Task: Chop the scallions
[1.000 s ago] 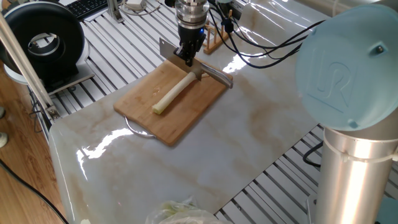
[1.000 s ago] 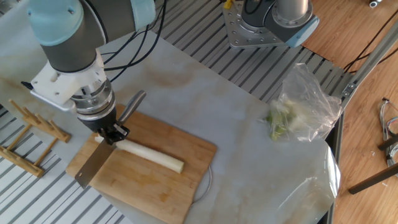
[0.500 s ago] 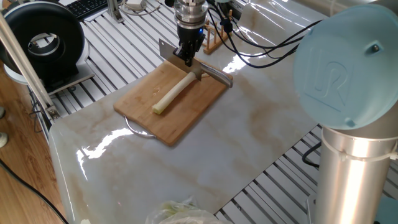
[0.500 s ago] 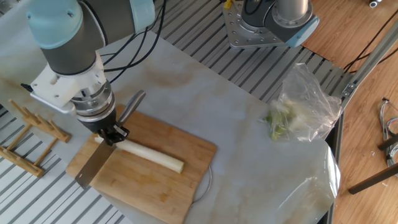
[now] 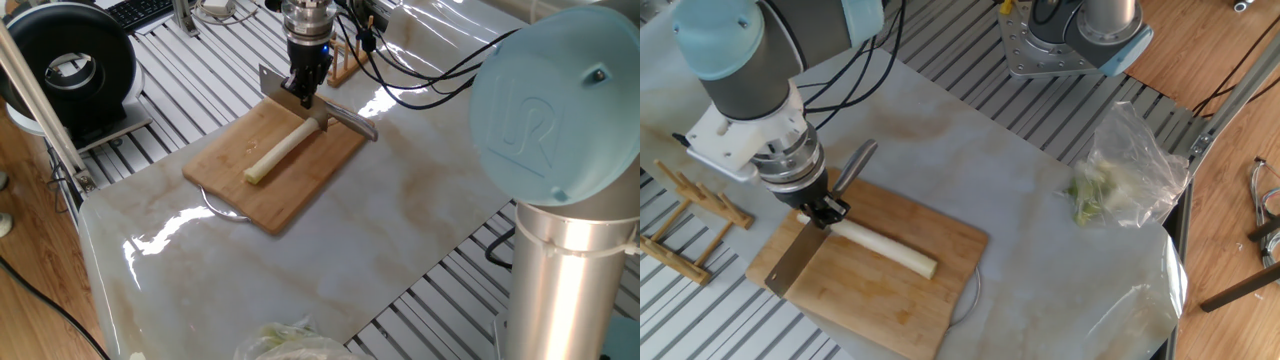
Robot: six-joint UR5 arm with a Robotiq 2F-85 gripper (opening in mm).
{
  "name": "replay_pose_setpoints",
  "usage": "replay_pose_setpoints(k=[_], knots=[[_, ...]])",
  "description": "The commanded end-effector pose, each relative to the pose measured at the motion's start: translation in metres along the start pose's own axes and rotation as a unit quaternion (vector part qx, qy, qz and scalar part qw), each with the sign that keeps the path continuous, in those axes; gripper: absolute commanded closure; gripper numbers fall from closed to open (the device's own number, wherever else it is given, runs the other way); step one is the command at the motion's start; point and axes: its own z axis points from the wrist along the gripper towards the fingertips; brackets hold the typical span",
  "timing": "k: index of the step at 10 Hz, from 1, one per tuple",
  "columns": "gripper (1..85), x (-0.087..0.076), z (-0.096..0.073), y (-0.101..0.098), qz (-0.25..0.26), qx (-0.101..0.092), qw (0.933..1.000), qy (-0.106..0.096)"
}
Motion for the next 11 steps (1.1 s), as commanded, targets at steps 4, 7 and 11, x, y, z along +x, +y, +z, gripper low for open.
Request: replay_pose_setpoints(k=[4,7,11], knots=[[84.3,0.028,-0.008,0.001,0.001,-0.007,0.9992,0.038],[84.3,0.028,-0.006,0.004,0.011,-0.001,0.9989,0.046],[84.3,0.021,-0.003,0.001,0.009,0.002,0.9995,0.029]])
